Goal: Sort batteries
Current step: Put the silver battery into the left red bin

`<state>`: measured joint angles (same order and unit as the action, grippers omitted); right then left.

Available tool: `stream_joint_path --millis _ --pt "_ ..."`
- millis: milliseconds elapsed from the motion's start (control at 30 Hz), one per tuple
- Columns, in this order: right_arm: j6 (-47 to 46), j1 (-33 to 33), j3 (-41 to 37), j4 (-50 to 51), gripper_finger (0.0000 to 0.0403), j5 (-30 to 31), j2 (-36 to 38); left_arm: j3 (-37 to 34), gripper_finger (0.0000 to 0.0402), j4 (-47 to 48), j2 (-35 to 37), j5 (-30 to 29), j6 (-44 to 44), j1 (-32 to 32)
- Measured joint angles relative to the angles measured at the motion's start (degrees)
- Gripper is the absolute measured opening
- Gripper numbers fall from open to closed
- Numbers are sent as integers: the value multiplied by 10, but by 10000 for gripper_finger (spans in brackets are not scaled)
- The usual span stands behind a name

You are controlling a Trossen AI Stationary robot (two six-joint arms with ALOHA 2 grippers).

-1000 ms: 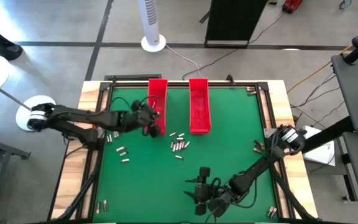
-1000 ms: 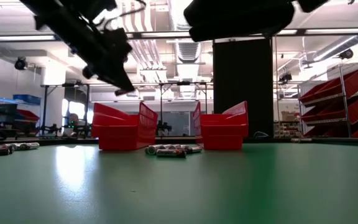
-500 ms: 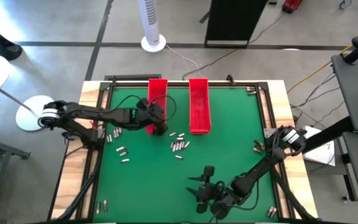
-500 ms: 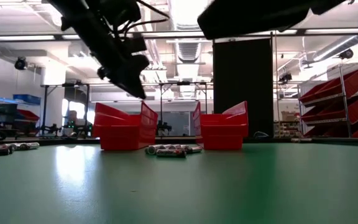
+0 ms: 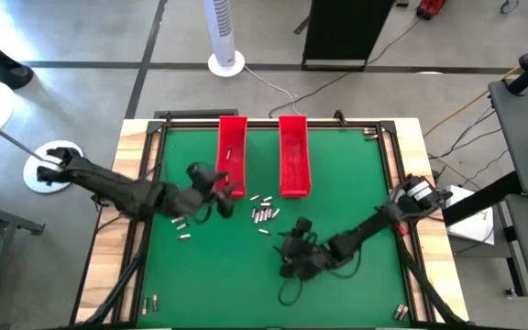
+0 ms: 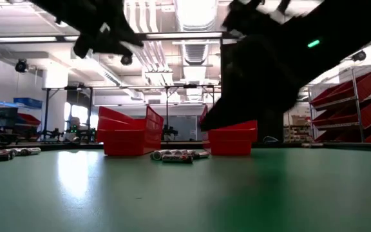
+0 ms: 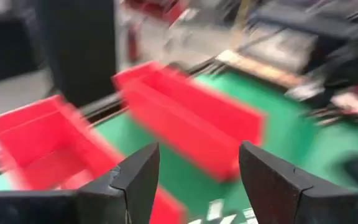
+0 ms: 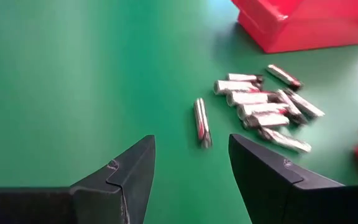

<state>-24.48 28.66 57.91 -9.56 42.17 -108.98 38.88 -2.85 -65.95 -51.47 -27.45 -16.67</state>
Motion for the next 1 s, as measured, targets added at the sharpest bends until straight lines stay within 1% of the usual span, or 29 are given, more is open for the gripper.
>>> stream_joint_path --millis 67,133,200,267,333,400,467,567,700,800,1000 --pt "31 -20 -16 -65 199 -19 -8 -38 199 -104 -2 -24 36 -44" --pt "64 -32 -30 -109 199 -16 -18 -76 199 -208 -13 -52 60 -80" --pt "82 -44 -36 -142 199 -18 -31 -110 199 -300 -26 -77 96 -103" --pt "86 -54 -38 -160 199 -21 -45 -131 199 -369 -28 -75 138 -107" --pt "85 -60 -33 -170 199 -27 -64 -145 199 -413 -23 -56 163 -109" --pt "81 -62 -23 -169 199 -36 -79 -151 199 -425 -23 -28 179 -110" --pt "70 -64 -9 -172 199 -37 -94 -155 199 -424 -21 -21 178 -110" --pt "55 -69 10 -170 199 -34 -113 -159 199 -425 -23 -20 155 -110" --pt "28 -76 34 -153 192 -47 -133 -158 199 -421 -24 -21 164 -109" --pt "3 -81 50 -128 177 -67 -141 -155 199 -421 -24 -20 174 -109" --pt "-35 -81 72 -49 131 -82 -139 -157 199 -421 -24 -20 194 -109"
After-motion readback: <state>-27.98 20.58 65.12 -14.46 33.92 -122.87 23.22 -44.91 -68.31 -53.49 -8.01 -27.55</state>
